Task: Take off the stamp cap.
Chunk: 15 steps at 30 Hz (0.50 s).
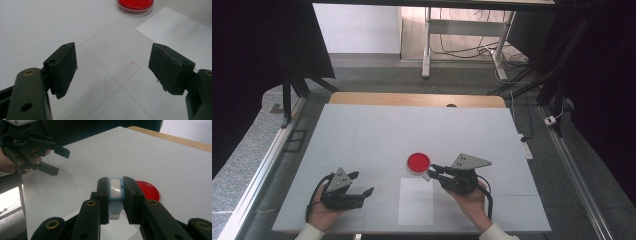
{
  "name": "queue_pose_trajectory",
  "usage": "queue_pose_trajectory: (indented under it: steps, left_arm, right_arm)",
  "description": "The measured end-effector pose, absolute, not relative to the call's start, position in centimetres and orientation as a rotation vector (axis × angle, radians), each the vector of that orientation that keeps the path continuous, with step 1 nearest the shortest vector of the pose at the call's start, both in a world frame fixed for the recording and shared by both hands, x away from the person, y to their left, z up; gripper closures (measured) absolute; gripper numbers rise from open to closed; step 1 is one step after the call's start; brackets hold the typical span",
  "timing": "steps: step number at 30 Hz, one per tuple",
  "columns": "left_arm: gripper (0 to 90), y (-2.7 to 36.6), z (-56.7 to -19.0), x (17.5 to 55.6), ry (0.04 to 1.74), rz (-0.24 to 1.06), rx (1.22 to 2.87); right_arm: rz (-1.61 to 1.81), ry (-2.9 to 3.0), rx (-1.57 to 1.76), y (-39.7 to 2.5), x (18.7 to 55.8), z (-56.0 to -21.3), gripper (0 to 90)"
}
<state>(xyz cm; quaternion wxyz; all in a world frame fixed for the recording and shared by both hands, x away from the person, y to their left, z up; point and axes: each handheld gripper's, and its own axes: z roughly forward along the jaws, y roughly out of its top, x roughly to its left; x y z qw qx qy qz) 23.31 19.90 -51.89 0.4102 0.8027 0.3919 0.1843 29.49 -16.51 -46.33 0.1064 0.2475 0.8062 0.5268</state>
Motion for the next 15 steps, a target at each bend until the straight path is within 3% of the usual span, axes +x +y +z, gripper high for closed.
queue_pose_trajectory:
  steps: [15]
  left_arm:
    - [23.4, 17.4, -51.1, 24.2, 0.93, 0.441, 2.018]
  right_arm:
    - [1.56, 2.363, 0.728, -16.5, 29.6, -46.3, 74.9]
